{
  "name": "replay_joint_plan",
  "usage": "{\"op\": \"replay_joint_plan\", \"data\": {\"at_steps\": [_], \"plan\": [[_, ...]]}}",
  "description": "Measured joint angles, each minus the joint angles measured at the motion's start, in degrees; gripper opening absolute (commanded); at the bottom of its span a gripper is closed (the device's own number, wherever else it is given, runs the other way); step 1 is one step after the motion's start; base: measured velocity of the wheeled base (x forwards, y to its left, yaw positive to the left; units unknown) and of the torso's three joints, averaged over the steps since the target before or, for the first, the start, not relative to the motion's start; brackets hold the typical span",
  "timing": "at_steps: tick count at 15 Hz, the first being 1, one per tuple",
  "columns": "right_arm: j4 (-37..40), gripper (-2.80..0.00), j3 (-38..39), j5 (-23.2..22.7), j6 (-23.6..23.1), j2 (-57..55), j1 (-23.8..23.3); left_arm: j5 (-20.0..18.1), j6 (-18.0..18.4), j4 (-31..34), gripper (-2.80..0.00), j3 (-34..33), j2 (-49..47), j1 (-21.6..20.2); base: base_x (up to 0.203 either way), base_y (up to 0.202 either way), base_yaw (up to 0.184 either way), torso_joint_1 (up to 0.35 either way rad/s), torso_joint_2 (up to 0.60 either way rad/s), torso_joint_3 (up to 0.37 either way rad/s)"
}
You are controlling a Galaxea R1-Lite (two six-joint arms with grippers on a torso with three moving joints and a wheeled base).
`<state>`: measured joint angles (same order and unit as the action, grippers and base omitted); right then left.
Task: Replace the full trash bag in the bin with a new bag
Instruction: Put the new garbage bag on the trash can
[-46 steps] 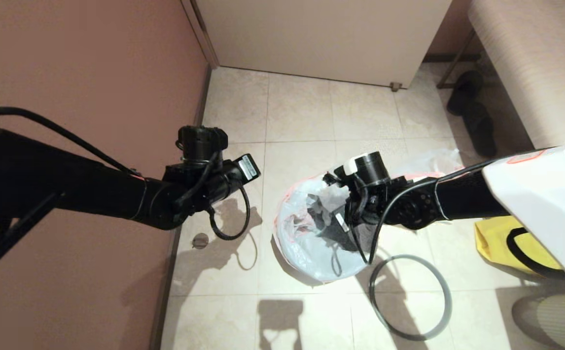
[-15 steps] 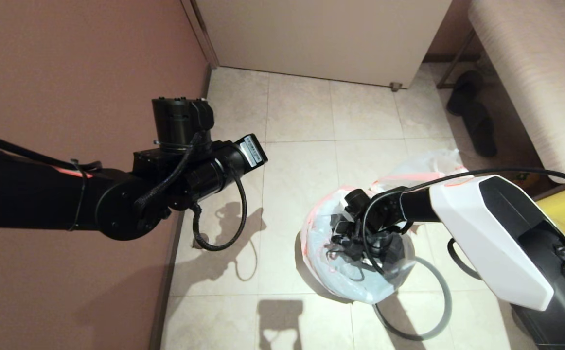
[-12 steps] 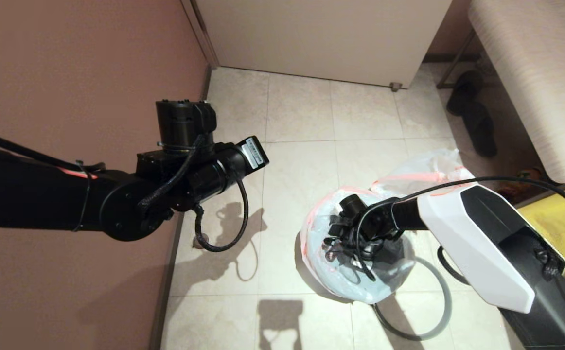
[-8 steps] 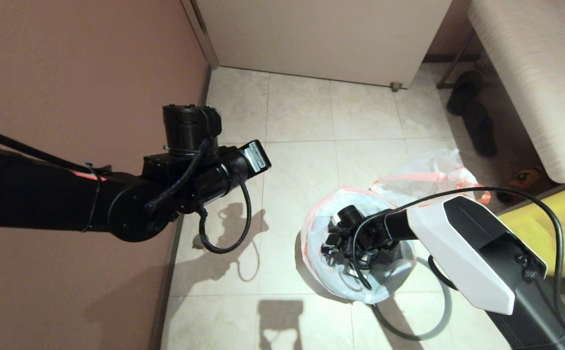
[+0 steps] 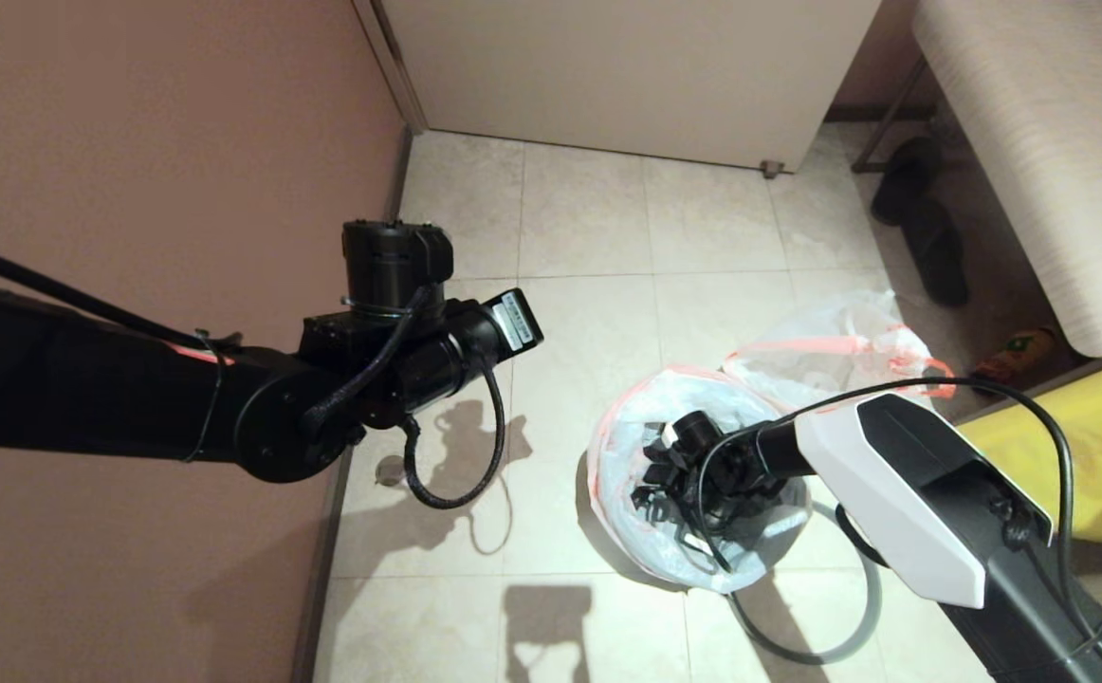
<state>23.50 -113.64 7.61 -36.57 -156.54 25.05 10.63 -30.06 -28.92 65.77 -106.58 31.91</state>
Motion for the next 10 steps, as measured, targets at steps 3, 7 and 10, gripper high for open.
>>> {"op": "replay_joint_plan", "data": {"at_steps": [3, 7, 10], "plan": [[-0.31, -2.80, 0.24, -0.11, 0.69, 0.42, 0.05, 0.15, 0.02, 0.00, -2.80, -0.06, -0.46, 0.48, 0.000, 0.000, 0.000, 0.000, 0.00, 0.000], [2.19, -2.80, 4.58, -4.30, 6.03, 9.35, 1.36, 1.14, 0.10, 0.00, -2.80, -0.20, -0.75, 1.28, 0.000, 0.000, 0.000, 0.000, 0.00, 0.000], [-0.32, -2.80, 14.88, -7.00, 17.82, 20.48, 2.48, 1.17, 0.11, 0.00, -2.80, -0.20, -0.71, 1.43, 0.000, 0.000, 0.000, 0.000, 0.00, 0.000]]}}
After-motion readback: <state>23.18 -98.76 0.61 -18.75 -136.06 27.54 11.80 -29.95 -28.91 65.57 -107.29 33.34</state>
